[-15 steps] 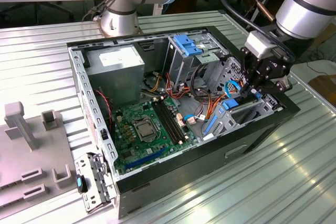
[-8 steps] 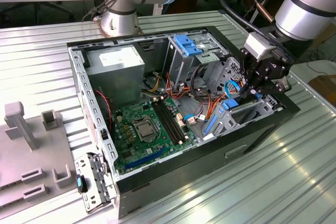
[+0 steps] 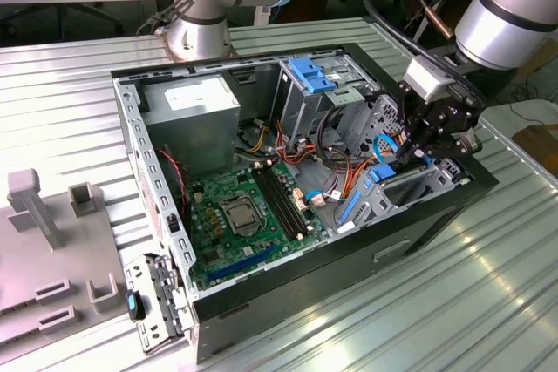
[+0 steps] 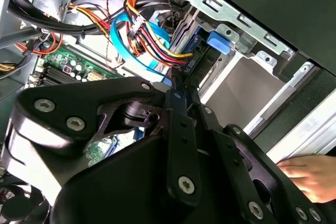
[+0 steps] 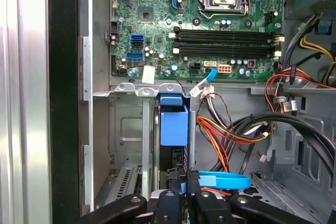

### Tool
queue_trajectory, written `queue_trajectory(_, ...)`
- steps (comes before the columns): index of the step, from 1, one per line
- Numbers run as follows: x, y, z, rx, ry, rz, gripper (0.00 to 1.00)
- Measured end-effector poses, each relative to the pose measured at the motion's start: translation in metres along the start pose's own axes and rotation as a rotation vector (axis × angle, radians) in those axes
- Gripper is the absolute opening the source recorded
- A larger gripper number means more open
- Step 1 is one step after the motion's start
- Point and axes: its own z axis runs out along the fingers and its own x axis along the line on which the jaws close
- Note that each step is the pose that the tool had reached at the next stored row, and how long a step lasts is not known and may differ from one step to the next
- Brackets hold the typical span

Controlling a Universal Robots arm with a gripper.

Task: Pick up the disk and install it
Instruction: 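Insert the second disk wire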

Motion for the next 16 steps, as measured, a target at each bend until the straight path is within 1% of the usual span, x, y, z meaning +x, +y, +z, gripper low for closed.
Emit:
queue_trajectory(3, 0.0004, 0.0, 0.0013, 0.0001, -0.0068, 0.0, 0.16)
queue_trajectory(8, 0.0007, 0.0001, 0.0027, 0.0002, -0.0131, 0.001, 0.16)
queue_trajectory(14, 0.0007, 0.0001, 0.003, 0.0006, -0.0161, 0.0, 0.16)
queue_trajectory(15, 0.0007, 0.0001, 0.0024, 0.0007, -0.0164, 0.001, 0.18)
queue_trajectory(16, 0.0006, 0.0001, 0.0003, 0.0007, -0.0167, 0.001, 0.24)
